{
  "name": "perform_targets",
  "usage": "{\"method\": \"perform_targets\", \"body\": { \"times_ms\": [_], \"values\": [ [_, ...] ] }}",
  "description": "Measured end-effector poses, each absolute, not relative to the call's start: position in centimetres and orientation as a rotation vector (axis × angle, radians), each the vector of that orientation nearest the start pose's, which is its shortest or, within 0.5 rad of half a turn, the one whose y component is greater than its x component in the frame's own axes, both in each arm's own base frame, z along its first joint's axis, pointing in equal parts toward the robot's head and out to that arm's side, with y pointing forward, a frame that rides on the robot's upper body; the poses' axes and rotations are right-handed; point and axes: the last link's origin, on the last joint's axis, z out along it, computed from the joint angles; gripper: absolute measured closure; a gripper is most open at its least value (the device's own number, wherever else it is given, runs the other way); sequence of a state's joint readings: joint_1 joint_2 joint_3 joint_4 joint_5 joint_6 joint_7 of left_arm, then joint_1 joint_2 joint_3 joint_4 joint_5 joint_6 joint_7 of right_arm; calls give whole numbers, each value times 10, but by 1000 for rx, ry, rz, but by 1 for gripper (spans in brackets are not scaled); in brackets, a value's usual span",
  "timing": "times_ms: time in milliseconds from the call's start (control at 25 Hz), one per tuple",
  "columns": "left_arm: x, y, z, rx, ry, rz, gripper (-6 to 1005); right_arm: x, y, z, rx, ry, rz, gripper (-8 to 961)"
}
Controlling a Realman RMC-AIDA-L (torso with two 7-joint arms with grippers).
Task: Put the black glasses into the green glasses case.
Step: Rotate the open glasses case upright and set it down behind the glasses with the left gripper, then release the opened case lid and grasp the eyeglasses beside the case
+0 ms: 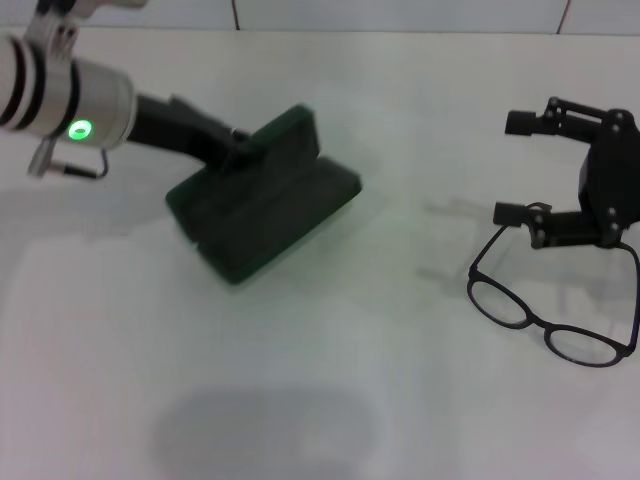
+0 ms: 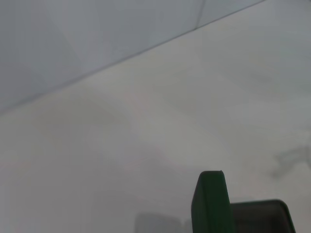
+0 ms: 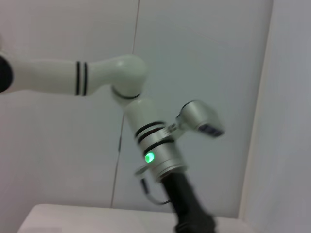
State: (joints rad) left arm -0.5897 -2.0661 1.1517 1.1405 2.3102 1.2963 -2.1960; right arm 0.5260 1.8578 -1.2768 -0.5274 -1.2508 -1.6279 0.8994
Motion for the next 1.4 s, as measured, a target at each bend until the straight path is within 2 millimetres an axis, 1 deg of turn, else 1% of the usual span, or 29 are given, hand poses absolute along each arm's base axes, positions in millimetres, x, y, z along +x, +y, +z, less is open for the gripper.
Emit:
{"method": "perform_targets", "body": {
  "times_ms": [40,80,200,280,360,400,440,600,840,1040,1240,1320,1400],
  "values": [
    [-200,390,14,-2600,-813,-24,779,229,333,39,-2705,-156,957,87],
    [-184,399,14,-2644,-652,-12,793,229,331,38,-2713,-159,959,87],
    [-166,405,10,-2695,-455,9,793,230,327,35,-2738,-165,956,87],
    [-153,408,3,-2735,-311,24,792,234,324,33,-2750,-155,948,87],
    [-135,412,-10,-2792,-140,50,792,241,317,32,-2757,-137,936,87],
    [-135,412,-10,-2792,-140,50,792,245,314,31,-2757,-131,930,87],
    [-122,413,-23,-2844,-13,93,792,249,310,30,-2755,-122,926,87],
    [-115,410,-38,-2899,142,147,792,259,298,26,-2731,-95,937,87],
    [-112,413,-55,-2893,257,211,793,263,287,25,-2719,-91,964,88],
    [-106,411,-58,-2898,284,160,793,264,286,26,-2714,-87,966,88],
    [-103,409,-57,-2913,269,137,741,267,285,27,-2693,-69,968,88],
    [-98,407,-54,-2911,251,43,648,269,285,30,-2668,-59,969,88],
    [-95,404,-47,-2894,228,-115,555,271,286,36,-2628,-47,977,88]
  ]
}}
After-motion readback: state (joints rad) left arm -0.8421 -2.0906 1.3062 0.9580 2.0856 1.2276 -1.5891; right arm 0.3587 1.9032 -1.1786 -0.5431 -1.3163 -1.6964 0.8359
